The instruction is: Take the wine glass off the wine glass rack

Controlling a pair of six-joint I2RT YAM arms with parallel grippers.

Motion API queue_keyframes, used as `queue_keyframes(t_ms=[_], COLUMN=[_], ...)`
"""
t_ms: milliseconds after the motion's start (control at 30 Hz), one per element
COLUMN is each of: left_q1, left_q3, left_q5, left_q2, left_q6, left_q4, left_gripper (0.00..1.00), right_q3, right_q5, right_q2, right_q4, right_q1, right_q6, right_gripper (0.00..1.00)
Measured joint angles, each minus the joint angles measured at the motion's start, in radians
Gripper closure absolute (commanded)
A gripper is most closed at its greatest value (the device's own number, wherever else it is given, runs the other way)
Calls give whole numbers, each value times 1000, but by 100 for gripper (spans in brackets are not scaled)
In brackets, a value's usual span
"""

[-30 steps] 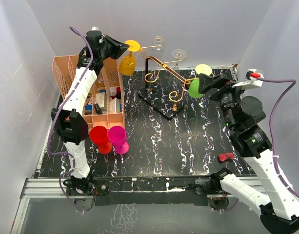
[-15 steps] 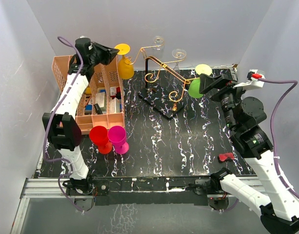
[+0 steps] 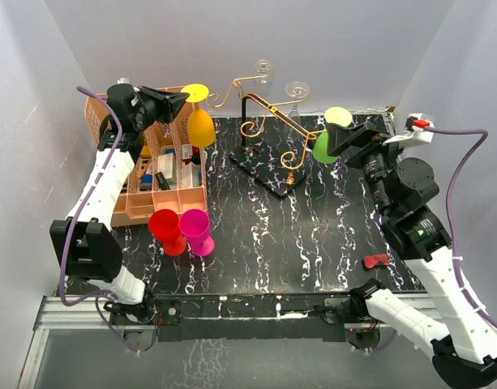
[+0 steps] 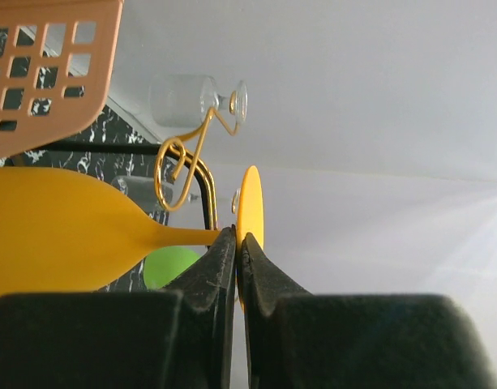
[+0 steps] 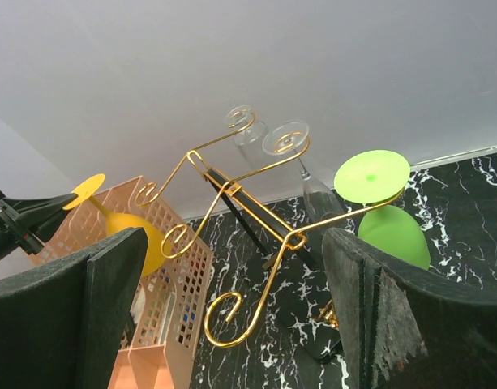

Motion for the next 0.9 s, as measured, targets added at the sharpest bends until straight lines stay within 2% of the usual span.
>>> queue_keyframes(t_ms=[200,367,633,900], left_q1=[11,14,14,14], left_q3=[-105,-175,-353,-367], left_q5=[68,177,357,390], left_q2=[-74,-137,-250,-313], left_q6=[-36,-71,-288,-533], left_q4=[66,195,689,1155], left_gripper=[100,100,100,100], right_q3=[1,1,-5,-26], right_q5=[-37,-145,-401,-693], right_q2=[8,3,35,206], right_q4=[-6,1,106,331], right_q1=[0,0,0,0], right_q6=[3,-2,84,334], right_gripper=[1,1,1,1])
